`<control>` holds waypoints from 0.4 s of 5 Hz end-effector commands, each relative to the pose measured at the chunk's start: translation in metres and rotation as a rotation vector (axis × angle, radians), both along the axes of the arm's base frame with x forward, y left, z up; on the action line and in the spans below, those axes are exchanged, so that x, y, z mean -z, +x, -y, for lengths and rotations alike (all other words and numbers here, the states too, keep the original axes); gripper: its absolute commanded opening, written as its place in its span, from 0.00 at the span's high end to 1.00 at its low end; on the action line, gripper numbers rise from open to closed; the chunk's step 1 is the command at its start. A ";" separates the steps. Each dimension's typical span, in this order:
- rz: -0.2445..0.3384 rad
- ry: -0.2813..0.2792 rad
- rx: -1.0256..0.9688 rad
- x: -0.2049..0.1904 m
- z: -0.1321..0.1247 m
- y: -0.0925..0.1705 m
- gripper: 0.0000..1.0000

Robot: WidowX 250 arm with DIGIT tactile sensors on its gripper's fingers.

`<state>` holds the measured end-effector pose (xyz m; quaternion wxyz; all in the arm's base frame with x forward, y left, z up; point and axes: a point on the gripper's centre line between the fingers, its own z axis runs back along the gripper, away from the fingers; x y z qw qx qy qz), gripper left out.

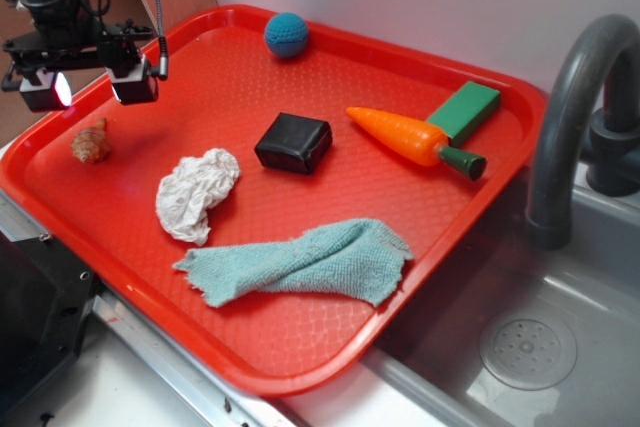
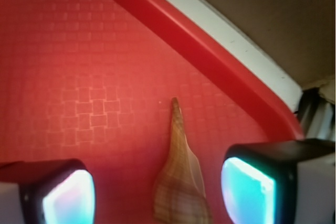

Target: Grab the shell.

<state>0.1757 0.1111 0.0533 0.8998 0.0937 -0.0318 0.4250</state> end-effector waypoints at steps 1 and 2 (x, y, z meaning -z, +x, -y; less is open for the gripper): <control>0.002 0.009 0.034 0.009 -0.002 -0.015 0.00; -0.007 0.025 0.058 0.019 0.003 -0.021 0.00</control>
